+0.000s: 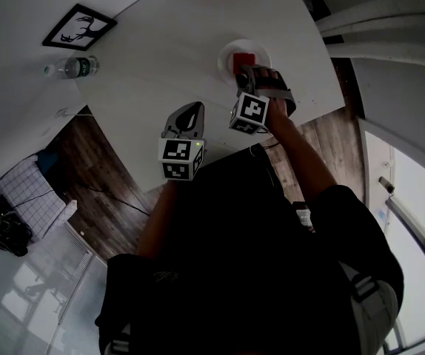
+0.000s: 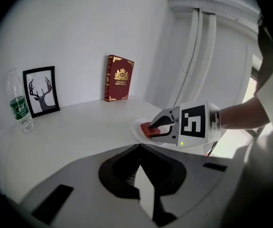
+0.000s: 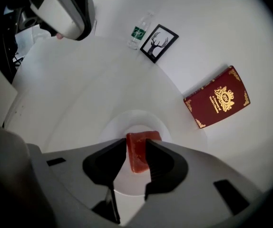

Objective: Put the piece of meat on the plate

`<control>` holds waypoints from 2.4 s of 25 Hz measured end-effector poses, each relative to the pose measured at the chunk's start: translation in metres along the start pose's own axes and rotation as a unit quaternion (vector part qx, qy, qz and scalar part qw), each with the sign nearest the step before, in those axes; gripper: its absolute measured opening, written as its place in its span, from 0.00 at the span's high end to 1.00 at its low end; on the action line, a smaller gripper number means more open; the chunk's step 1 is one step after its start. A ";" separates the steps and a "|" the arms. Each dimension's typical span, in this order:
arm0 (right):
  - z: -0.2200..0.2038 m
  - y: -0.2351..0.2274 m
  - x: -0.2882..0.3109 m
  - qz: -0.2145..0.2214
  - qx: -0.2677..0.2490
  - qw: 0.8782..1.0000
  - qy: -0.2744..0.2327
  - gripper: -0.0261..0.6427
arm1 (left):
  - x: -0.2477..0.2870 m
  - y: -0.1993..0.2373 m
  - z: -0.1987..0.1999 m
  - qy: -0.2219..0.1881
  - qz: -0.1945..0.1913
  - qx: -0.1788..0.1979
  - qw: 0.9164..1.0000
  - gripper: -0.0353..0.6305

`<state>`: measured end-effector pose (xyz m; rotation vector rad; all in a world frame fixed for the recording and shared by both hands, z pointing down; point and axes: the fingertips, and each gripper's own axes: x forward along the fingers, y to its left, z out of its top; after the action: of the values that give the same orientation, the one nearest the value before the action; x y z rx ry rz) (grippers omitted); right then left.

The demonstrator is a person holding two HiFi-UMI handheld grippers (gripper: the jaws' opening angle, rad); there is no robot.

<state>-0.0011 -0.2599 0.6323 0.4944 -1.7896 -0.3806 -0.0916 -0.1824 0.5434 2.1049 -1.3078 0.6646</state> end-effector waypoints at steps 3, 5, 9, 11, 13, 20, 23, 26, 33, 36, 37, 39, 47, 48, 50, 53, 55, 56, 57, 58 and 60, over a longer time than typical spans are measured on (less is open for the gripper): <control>0.001 0.000 0.001 0.015 0.031 0.999 -0.007 0.74 | -0.002 0.002 0.001 -0.003 0.000 0.000 1.000 0.94; 0.001 -0.001 -0.002 0.019 0.046 0.999 -0.007 0.72 | -0.004 0.002 0.002 -0.006 -0.001 0.000 1.000 0.94; 0.001 -0.005 -0.012 0.011 0.067 0.998 -0.012 0.70 | -0.008 0.001 0.004 -0.012 -0.007 0.003 1.000 0.94; 0.002 -0.007 -0.018 -0.002 0.077 0.997 -0.019 0.70 | -0.010 -0.001 0.006 -0.017 -0.013 0.006 1.000 0.94; 0.004 -0.010 -0.027 -0.017 0.093 0.995 -0.031 0.76 | -0.011 -0.004 0.009 -0.023 -0.020 0.009 0.999 0.94; 0.020 -0.018 -0.080 -0.054 0.168 0.982 -0.063 0.91 | -0.024 -0.018 0.022 -0.055 -0.050 0.026 0.997 0.94; 0.031 -0.018 -0.108 -0.077 0.185 0.977 -0.076 0.93 | -0.037 -0.024 0.025 -0.069 -0.063 0.035 0.995 0.94; 0.040 -0.015 -0.134 -0.088 0.219 0.966 -0.103 0.93 | -0.051 -0.030 0.028 -0.086 -0.075 0.044 0.993 0.94; 0.055 -0.005 -0.203 -0.137 0.303 0.927 -0.172 0.93 | -0.089 -0.045 0.018 -0.117 -0.099 0.056 0.987 0.94; 0.063 0.002 -0.230 -0.168 0.370 0.891 -0.202 0.93 | -0.109 -0.045 0.013 -0.132 -0.104 0.051 0.984 0.94; 0.066 0.004 -0.237 -0.175 0.391 0.879 -0.212 0.93 | -0.115 -0.042 0.014 -0.141 -0.102 0.050 0.983 0.94; 0.072 0.007 -0.252 -0.192 0.421 0.857 -0.226 0.93 | -0.127 -0.038 0.021 -0.162 -0.095 0.054 0.981 0.94; 0.079 0.034 -0.306 -0.215 0.454 0.831 -0.241 0.93 | -0.156 -0.077 0.034 -0.202 -0.117 0.075 0.969 0.94; 0.078 0.035 -0.311 -0.216 0.448 0.833 -0.243 0.93 | -0.157 -0.083 0.034 -0.203 -0.119 0.080 0.969 0.94; 0.076 0.032 -0.320 -0.221 0.437 0.835 -0.251 0.93 | -0.158 -0.093 0.037 -0.207 -0.119 0.090 0.967 0.94; 0.070 0.026 -0.332 -0.225 0.430 0.831 -0.269 0.93 | -0.158 -0.108 0.044 -0.213 -0.120 0.091 0.966 0.94; 0.060 0.024 -0.339 -0.227 0.428 0.831 -0.272 0.93 | -0.157 -0.121 0.049 -0.216 -0.121 0.090 0.965 0.94; 0.055 0.022 -0.343 -0.228 0.428 0.831 -0.272 0.93 | -0.156 -0.128 0.051 -0.218 -0.121 0.094 0.964 0.94; 0.048 0.021 -0.347 -0.228 0.429 0.831 -0.270 0.93 | -0.156 -0.135 0.052 -0.219 -0.122 0.099 0.963 0.94; 0.041 0.022 -0.349 -0.228 0.429 0.832 -0.268 0.93 | -0.156 -0.142 0.053 -0.219 -0.122 0.103 0.963 0.94; 0.029 0.023 -0.354 -0.230 0.427 0.833 -0.266 0.93 | -0.155 -0.153 0.055 -0.220 -0.122 0.107 0.962 0.94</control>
<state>0.0494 -0.0577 0.3434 1.5995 -2.3358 0.0022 -0.0084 -0.0678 0.3690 2.6469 -1.2023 0.2466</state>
